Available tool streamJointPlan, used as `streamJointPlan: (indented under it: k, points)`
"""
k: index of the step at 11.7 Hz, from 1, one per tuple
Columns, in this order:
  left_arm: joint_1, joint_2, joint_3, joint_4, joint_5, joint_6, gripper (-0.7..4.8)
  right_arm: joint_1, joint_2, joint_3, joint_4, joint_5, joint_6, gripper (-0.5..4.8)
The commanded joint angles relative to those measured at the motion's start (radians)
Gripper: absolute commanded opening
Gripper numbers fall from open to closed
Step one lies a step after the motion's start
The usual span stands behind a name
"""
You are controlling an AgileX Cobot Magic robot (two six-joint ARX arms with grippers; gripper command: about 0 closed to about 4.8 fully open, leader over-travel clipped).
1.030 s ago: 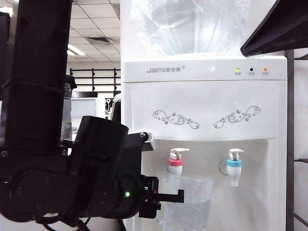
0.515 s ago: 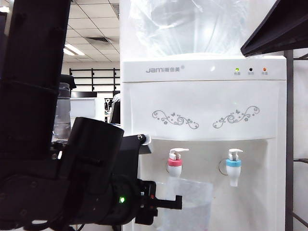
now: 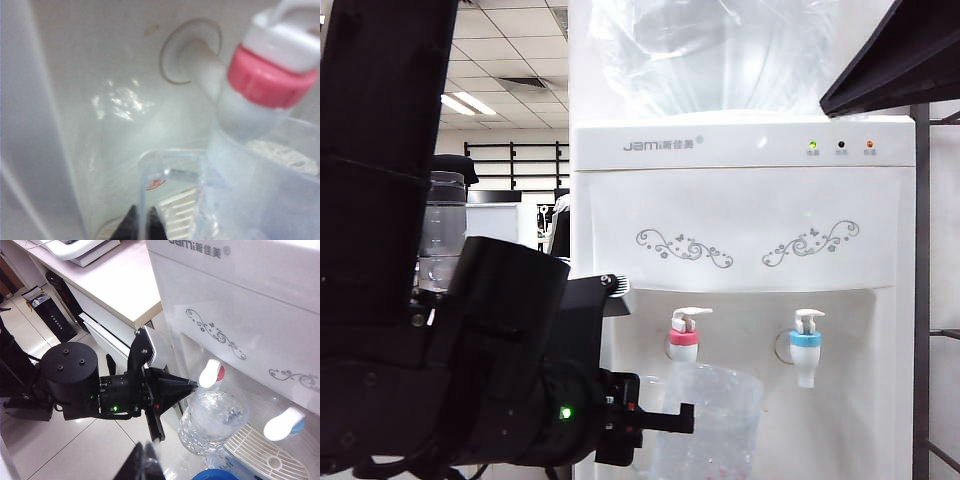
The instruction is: Pick up the plastic mug from the left desk, go to the hot water outlet of the water dispenser, press the vertical switch to get some water, then put the mug back on the desk.
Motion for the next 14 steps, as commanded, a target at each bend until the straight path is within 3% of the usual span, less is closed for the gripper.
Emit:
streamJointPlan:
  k: [1,14]
  points:
    - [-0.026,-0.013,-0.028,0.079,0.071,-0.015,-0.05,0.001,-0.002,0.003,0.014,-0.002,0.003,-0.06]
    - [-0.026,-0.013,0.012,0.081,0.033,-0.014,-0.05,0.001,-0.002,0.003,0.014,-0.002,0.003,-0.06]
